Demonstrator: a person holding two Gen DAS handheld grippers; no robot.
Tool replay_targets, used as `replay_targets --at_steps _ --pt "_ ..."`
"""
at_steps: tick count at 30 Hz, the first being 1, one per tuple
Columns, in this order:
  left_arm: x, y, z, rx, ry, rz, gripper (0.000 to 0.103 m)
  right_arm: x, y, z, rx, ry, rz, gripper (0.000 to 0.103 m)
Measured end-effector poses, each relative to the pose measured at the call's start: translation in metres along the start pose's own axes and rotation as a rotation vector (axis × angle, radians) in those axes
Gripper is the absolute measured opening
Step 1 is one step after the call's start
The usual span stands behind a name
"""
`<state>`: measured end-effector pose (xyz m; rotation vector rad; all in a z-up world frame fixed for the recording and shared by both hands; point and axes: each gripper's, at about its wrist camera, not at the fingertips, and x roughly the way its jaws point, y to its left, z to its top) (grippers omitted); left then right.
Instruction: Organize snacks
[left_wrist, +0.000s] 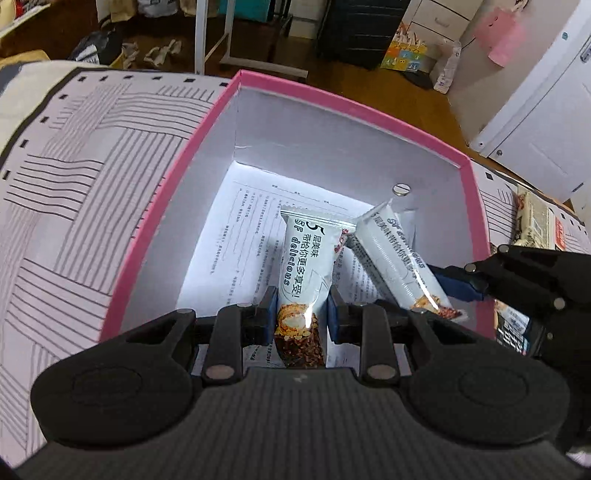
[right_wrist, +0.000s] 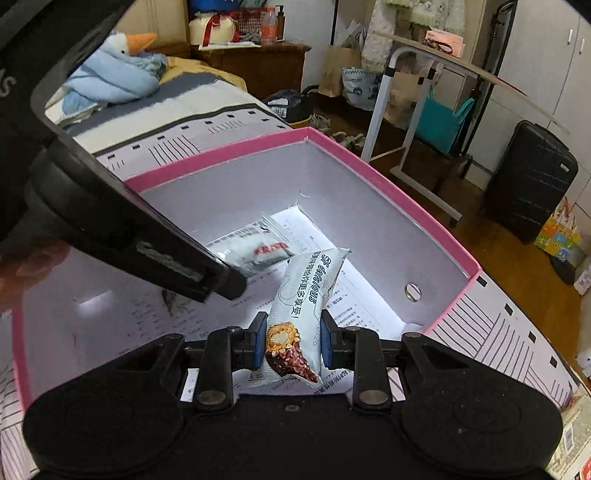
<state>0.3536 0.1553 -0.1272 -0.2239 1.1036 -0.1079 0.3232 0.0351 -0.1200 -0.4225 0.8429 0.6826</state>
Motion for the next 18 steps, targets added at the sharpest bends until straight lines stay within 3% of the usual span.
replay_targets --at_steps 4,6,9,18 --pt "0.011 -0.002 0.003 -0.009 0.006 0.004 0.028 -0.001 0.008 0.001 -0.039 0.015 -0.040 0.036" --pt "0.011 -0.004 0.003 -0.003 0.017 0.012 0.034 -0.006 0.011 0.003 -0.035 0.008 -0.044 0.042" --pt "-0.007 -0.008 -0.001 0.038 -0.027 0.006 0.038 -0.027 0.013 -0.002 -0.044 -0.011 -0.026 0.042" --pt "-0.083 -0.034 -0.036 0.240 -0.109 0.005 0.038 -0.140 0.002 -0.030 0.111 -0.151 0.029 0.043"
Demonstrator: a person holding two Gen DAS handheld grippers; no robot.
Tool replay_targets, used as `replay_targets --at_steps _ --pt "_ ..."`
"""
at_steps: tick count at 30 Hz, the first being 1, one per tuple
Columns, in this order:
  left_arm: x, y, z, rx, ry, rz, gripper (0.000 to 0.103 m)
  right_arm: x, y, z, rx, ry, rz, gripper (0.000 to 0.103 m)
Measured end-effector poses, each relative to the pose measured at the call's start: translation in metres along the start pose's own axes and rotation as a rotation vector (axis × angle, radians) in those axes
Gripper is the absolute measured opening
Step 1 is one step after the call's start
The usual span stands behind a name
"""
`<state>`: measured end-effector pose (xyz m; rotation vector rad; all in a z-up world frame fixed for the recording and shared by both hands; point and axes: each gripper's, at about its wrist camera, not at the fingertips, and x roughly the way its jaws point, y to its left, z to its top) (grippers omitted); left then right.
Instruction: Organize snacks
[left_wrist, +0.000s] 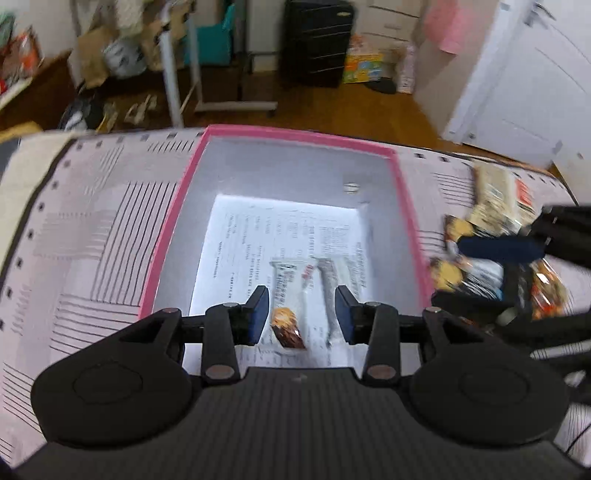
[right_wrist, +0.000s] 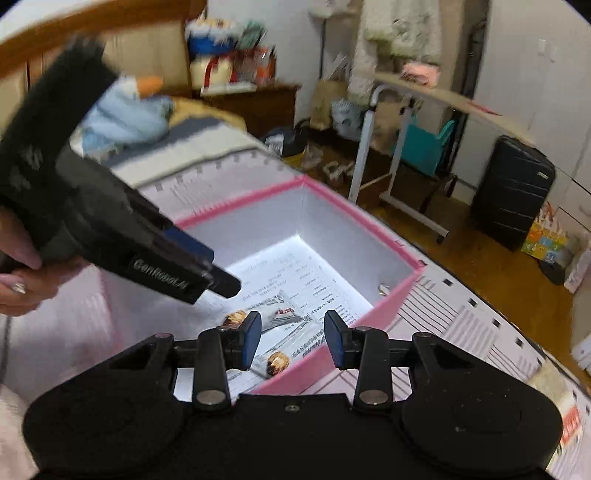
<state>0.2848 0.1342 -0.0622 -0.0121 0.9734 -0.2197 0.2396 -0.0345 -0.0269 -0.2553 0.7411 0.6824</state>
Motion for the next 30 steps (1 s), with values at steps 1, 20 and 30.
replay_targets --at_steps 1,20,30 --pt "-0.012 -0.007 0.000 0.027 -0.010 -0.006 0.038 -0.016 -0.002 -0.004 0.030 -0.019 0.010 0.043" --pt "-0.038 -0.144 -0.033 0.188 0.052 -0.163 0.037 -0.071 -0.034 -0.112 0.249 0.005 -0.057 0.047" --pt "0.039 -0.161 -0.032 0.004 0.142 -0.171 0.037 -0.041 -0.076 -0.134 0.101 0.046 -0.042 0.060"
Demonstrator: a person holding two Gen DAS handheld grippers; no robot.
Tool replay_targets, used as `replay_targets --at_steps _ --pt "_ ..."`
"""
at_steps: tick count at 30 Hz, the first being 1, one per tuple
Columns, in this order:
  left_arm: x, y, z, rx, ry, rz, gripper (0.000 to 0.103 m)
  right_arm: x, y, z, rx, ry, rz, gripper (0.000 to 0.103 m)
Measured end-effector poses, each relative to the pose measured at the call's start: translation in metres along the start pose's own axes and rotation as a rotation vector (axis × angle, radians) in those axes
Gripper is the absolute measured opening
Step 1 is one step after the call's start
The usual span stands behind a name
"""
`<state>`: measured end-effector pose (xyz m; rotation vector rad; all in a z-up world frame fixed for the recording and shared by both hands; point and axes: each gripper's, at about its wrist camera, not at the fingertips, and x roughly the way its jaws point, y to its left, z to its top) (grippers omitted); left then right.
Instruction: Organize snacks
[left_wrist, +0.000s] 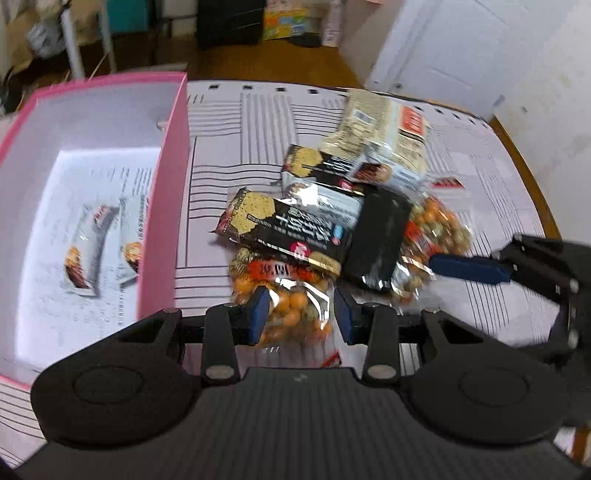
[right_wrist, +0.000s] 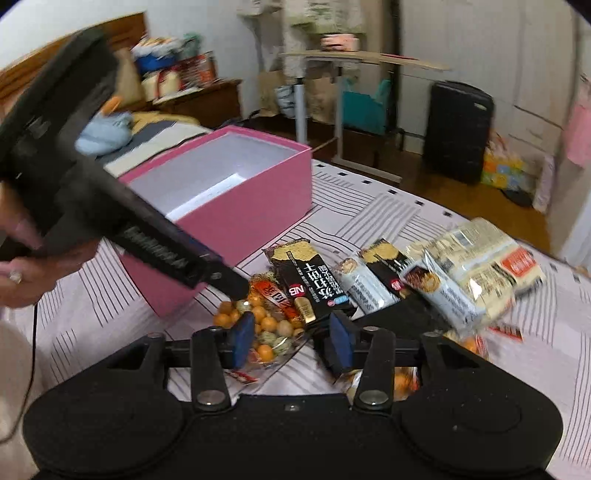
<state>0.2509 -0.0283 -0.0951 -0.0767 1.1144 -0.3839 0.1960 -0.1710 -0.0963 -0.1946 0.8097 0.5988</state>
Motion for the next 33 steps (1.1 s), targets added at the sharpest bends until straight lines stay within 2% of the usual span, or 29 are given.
replay_targets --at_steps 5,10,15,17,22,24,26,27,33 --pt "0.034 0.007 0.013 -0.172 -0.038 0.013 0.036 0.048 -0.011 0.007 -0.117 0.039 0.034 0.061" --pt "0.058 0.014 0.013 -0.198 -0.037 0.058 0.036 0.079 -0.018 0.015 -0.140 0.083 0.034 0.062" --pt "0.064 0.022 0.009 -0.219 -0.092 0.033 0.036 0.097 -0.020 0.013 -0.184 0.098 0.041 0.075" --pt "0.067 0.022 0.008 -0.214 -0.101 0.019 0.036 0.100 -0.024 0.014 -0.158 0.086 0.043 0.078" --pt "0.068 0.020 0.005 -0.195 -0.121 0.005 0.036 0.103 -0.040 0.011 -0.008 0.100 0.086 0.078" --pt "0.067 0.023 0.005 -0.202 -0.120 -0.012 0.036 0.101 -0.039 0.006 0.022 0.098 0.089 0.076" --pt "0.068 0.026 0.006 -0.217 -0.115 -0.034 0.036 0.097 -0.036 0.003 0.047 0.092 0.105 0.063" --pt "0.067 0.028 0.005 -0.220 -0.112 -0.042 0.036 0.096 -0.035 0.001 0.059 0.092 0.105 0.063" --pt "0.064 0.024 0.002 -0.207 -0.075 -0.053 0.036 0.087 -0.012 -0.005 0.128 0.079 0.035 0.062"
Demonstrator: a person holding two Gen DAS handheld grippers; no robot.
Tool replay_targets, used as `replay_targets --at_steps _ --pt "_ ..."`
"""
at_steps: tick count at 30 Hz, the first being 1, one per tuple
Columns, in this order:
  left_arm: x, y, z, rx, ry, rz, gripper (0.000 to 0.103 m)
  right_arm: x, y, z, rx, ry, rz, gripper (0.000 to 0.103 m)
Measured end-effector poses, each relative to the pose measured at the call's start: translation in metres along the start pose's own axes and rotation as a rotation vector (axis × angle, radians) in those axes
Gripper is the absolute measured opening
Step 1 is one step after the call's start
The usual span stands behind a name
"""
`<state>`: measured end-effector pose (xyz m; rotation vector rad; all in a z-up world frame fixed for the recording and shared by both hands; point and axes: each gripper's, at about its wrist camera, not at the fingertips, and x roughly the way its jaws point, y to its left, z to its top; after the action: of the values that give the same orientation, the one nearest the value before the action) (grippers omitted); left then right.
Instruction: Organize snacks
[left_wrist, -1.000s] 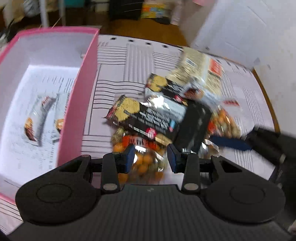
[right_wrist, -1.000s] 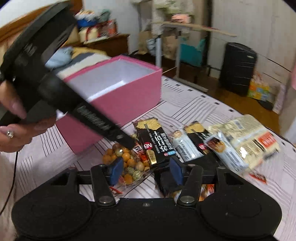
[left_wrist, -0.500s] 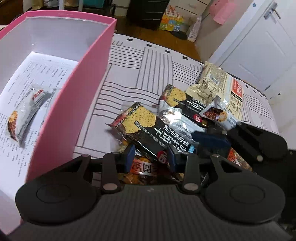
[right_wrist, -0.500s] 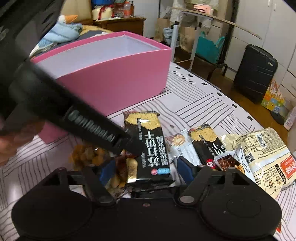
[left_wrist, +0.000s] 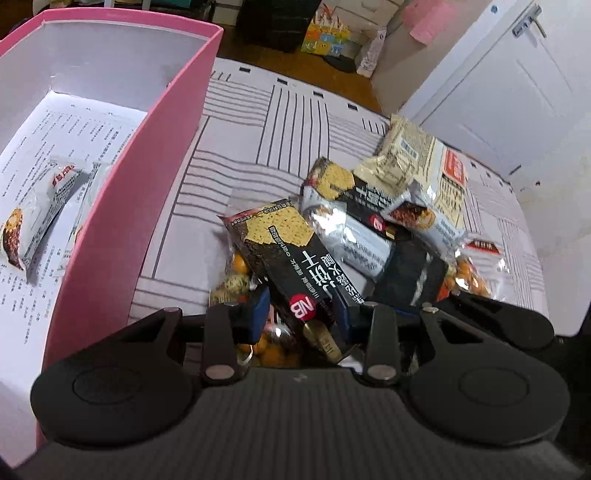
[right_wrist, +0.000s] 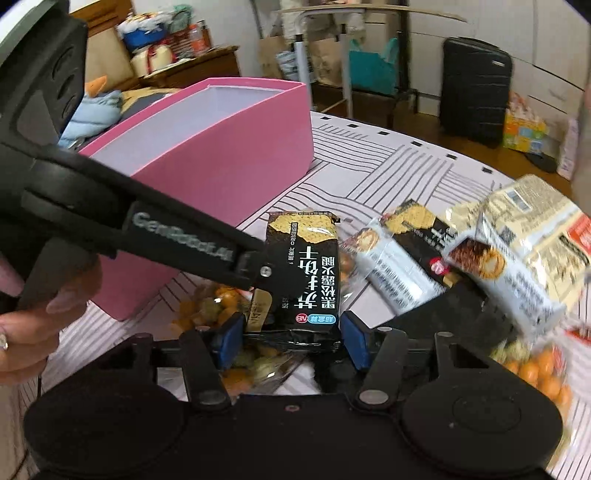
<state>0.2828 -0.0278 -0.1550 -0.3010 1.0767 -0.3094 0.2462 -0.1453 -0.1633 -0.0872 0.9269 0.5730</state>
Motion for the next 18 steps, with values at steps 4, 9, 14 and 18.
replay_targets --at_steps 4,9,14,18 --pt "-0.005 -0.004 -0.003 0.018 0.043 0.035 0.038 0.004 0.006 -0.006 0.060 -0.016 -0.011 0.065" --pt "-0.008 -0.005 -0.006 0.019 0.091 0.020 0.041 0.006 0.006 -0.012 0.110 -0.068 -0.010 0.060" --pt "-0.011 -0.006 -0.008 -0.006 0.092 0.010 0.045 -0.004 0.021 -0.018 0.131 -0.103 -0.068 0.060" --pt "-0.013 -0.009 -0.010 -0.004 0.098 0.000 0.046 -0.007 0.027 -0.017 0.163 -0.089 -0.092 0.059"
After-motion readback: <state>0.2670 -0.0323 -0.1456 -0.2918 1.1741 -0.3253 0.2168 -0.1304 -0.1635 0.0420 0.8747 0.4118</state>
